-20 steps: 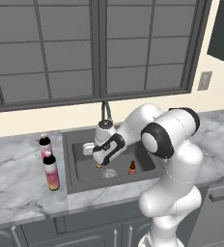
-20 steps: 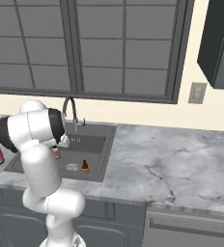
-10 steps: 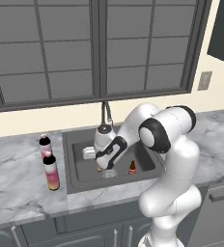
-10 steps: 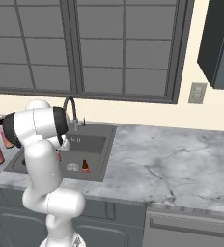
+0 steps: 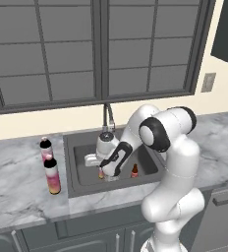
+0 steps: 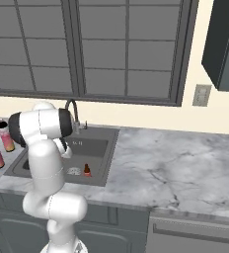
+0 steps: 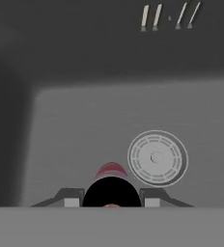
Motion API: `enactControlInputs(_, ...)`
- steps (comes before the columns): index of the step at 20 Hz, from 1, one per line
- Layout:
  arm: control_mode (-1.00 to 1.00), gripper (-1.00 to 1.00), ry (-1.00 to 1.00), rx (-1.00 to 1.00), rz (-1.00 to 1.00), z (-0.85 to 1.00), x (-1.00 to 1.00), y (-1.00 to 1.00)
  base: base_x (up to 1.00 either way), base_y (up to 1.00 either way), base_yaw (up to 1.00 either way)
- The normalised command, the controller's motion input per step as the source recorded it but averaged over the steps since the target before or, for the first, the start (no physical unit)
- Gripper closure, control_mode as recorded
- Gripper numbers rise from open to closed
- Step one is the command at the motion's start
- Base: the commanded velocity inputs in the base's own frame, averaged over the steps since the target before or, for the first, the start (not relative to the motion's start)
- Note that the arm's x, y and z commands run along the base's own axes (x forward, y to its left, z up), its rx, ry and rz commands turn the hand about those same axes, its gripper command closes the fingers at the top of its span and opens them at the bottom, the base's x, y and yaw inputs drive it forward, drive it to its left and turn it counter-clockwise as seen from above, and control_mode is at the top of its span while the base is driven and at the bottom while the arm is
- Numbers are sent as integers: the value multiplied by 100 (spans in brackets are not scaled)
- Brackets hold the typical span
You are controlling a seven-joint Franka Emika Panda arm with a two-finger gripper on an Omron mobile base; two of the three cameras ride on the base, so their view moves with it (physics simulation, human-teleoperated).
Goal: Place the large bottle from the dining counter next to the other large bottle outside the sink, and place the small bottle from the dining counter next to the other small bottle inside the sink.
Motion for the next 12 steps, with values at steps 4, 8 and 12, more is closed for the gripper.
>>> enactControlInputs(4, -100, 100, 5, 0, 0, 0, 6, 2, 0, 0, 0)
enactControlInputs(8, -100, 100, 7, 0, 0, 0, 7, 0, 0, 0, 0)
enactControlInputs(12, -100, 100, 7, 0, 0, 0, 21, 0, 0, 0, 0)
